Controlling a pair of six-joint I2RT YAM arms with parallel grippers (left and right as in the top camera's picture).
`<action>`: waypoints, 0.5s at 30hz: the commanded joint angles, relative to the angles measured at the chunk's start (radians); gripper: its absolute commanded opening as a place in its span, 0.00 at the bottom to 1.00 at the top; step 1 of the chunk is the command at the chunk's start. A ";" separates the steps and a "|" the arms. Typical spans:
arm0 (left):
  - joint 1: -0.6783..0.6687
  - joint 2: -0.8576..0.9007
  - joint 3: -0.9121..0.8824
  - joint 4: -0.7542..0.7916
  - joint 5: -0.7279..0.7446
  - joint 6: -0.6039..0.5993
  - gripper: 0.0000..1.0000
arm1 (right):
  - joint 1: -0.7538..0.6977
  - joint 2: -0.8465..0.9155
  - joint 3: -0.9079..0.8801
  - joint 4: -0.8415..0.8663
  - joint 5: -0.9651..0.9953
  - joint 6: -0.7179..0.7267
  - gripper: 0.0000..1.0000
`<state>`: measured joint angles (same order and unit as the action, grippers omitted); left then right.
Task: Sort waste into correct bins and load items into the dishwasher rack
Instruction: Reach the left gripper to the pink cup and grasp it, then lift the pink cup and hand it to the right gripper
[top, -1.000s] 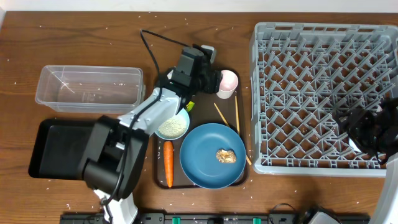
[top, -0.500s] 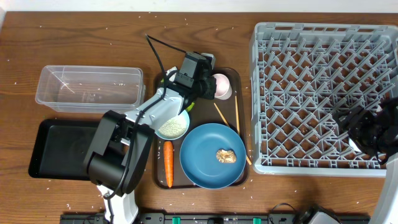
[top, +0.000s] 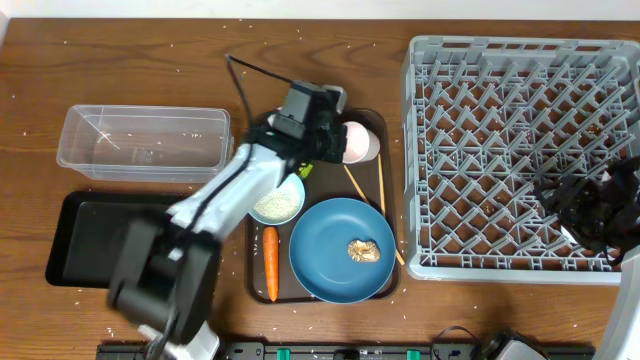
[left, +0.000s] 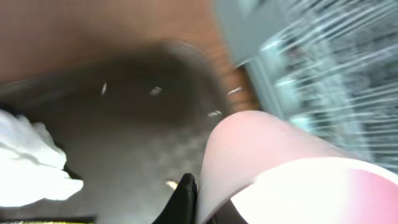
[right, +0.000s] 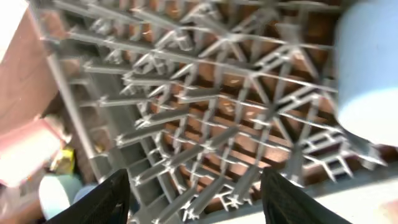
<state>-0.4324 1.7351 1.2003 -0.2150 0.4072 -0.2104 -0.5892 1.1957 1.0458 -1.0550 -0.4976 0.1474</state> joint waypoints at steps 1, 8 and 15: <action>0.040 -0.152 0.008 -0.040 0.237 0.006 0.06 | 0.013 -0.020 -0.002 -0.002 -0.222 -0.176 0.60; 0.092 -0.319 0.008 -0.077 0.661 0.005 0.06 | 0.109 -0.052 -0.002 0.025 -0.688 -0.372 0.61; 0.090 -0.387 0.008 -0.076 0.843 0.005 0.06 | 0.338 -0.053 -0.002 0.190 -0.908 -0.388 0.64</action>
<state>-0.3439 1.3769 1.2003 -0.2890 1.0985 -0.2092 -0.3347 1.1526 1.0454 -0.9031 -1.2175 -0.1917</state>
